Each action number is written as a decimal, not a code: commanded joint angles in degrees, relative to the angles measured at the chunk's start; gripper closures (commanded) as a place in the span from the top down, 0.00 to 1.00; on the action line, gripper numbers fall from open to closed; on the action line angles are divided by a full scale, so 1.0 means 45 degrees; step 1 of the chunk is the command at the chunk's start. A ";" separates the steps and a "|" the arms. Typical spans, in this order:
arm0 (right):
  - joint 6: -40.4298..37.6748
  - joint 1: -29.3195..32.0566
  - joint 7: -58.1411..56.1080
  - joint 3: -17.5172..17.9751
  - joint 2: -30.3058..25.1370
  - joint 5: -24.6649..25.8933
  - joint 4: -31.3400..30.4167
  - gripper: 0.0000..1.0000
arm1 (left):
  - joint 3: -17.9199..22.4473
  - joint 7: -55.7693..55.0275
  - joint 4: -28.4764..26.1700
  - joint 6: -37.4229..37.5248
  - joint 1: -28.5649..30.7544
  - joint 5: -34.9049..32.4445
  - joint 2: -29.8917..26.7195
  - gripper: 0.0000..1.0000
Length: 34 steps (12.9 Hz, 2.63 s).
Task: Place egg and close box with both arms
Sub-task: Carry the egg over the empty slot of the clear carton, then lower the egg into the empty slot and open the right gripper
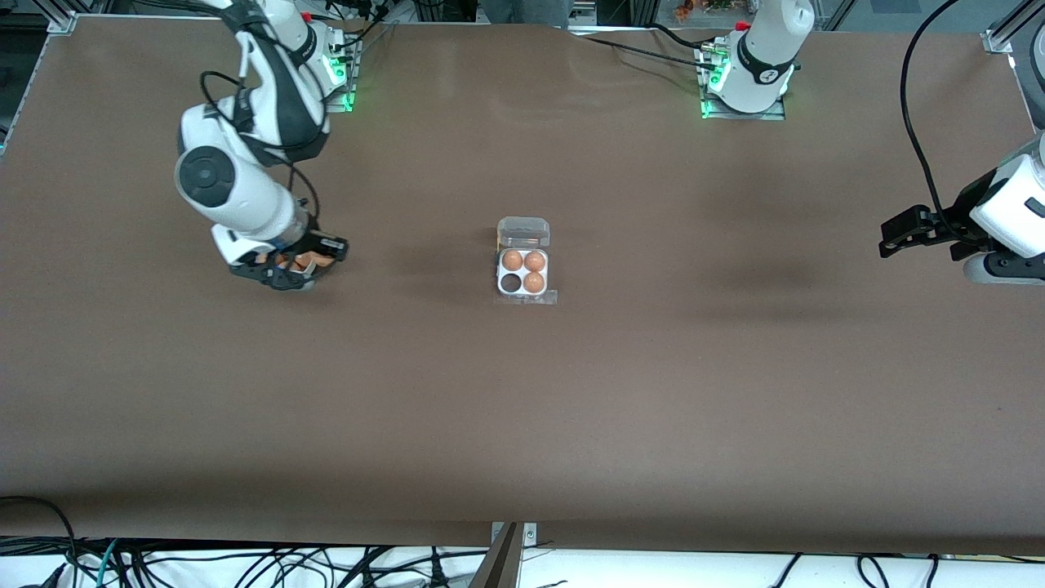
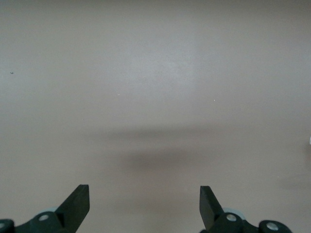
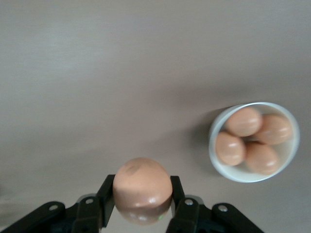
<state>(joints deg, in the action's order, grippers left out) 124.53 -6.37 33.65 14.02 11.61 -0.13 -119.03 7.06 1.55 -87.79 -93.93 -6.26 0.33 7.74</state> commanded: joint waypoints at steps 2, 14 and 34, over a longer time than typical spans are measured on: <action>-0.0370 -0.1899 0.2611 -0.0030 0.1635 0.0475 0.2498 0.29 | 0.0013 0.0007 0.0369 0.0169 0.0025 0.0121 0.0154 1.00; -0.0292 -0.5419 0.7071 -0.0030 0.5798 0.2040 0.7229 0.29 | 0.0013 0.0027 0.0388 0.0150 0.0025 0.0101 0.0154 1.00; 0.1232 -0.5753 0.7150 -0.0050 0.7166 0.2490 0.7602 0.29 | 0.0013 0.0007 0.0369 0.0150 0.0025 0.0101 0.0154 1.00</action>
<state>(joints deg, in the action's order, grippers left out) 129.91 -31.63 64.55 14.00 42.25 9.98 -87.21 7.06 1.55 -87.76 -93.93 -6.25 0.33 7.76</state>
